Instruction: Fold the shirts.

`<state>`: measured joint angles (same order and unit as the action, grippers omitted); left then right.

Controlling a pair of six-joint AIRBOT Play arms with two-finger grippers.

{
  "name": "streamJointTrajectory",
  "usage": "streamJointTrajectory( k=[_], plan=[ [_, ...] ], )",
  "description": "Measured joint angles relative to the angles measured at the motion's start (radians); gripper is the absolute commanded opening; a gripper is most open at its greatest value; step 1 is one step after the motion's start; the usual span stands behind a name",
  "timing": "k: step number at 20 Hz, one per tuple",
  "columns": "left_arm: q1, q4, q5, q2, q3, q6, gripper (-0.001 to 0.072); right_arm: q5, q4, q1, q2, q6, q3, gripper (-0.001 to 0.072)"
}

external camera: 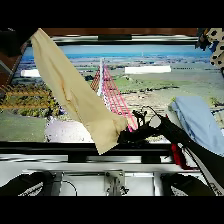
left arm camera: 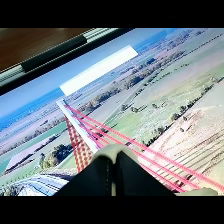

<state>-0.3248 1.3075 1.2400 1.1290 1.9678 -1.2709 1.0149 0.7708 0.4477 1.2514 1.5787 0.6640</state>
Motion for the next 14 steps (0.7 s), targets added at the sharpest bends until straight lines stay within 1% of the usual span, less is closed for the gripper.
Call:
streamJointTrajectory(
  k=[3, 5, 6, 7, 8, 10, 11, 12, 14],
  plan=[
    [0.000, 0.004, 0.005, 0.000, 0.000, -0.001, 0.0036, -0.084, -0.110, 0.006, 0.055, -0.031, -0.006, 0.0669],
    [0.000, 0.005, 0.007, 0.000, 0.000, -0.001, 0.0035, -0.121, -0.146, 0.009, 0.072, -0.038, -0.008, 0.0666],
    [0.000, 0.005, 0.008, 0.000, 0.000, -0.001, 0.0035, -0.140, -0.156, 0.009, 0.077, -0.038, -0.008, 0.0592],
    [0.000, 0.005, 0.009, 0.000, 0.000, -0.001, 0.0036, -0.159, -0.164, 0.009, 0.081, -0.036, -0.009, 0.0495],
    [0.000, 0.006, 0.010, 0.000, 0.000, -0.001, 0.0035, -0.177, -0.171, 0.009, 0.084, -0.029, -0.009, 0.0479],
    [0.000, 0.006, 0.010, 0.000, 0.000, -0.001, 0.0036, -0.201, -0.175, 0.009, 0.087, -0.025, -0.009, 0.0249],
    [0.000, 0.006, 0.010, 0.000, 0.000, 0.000, 0.0036, -0.212, -0.179, 0.009, 0.089, -0.019, -0.010, 0.0197],
    [0.000, 0.009, 0.010, 0.000, 0.000, 0.000, 0.0036, -0.217, -0.178, 0.009, 0.089, -0.018, -0.009, 0.0112],
    [0.000, 0.016, 0.010, 0.000, 0.000, 0.001, 0.0036, -0.221, -0.176, 0.009, 0.090, -0.012, -0.008, 0.0114]
  ],
)
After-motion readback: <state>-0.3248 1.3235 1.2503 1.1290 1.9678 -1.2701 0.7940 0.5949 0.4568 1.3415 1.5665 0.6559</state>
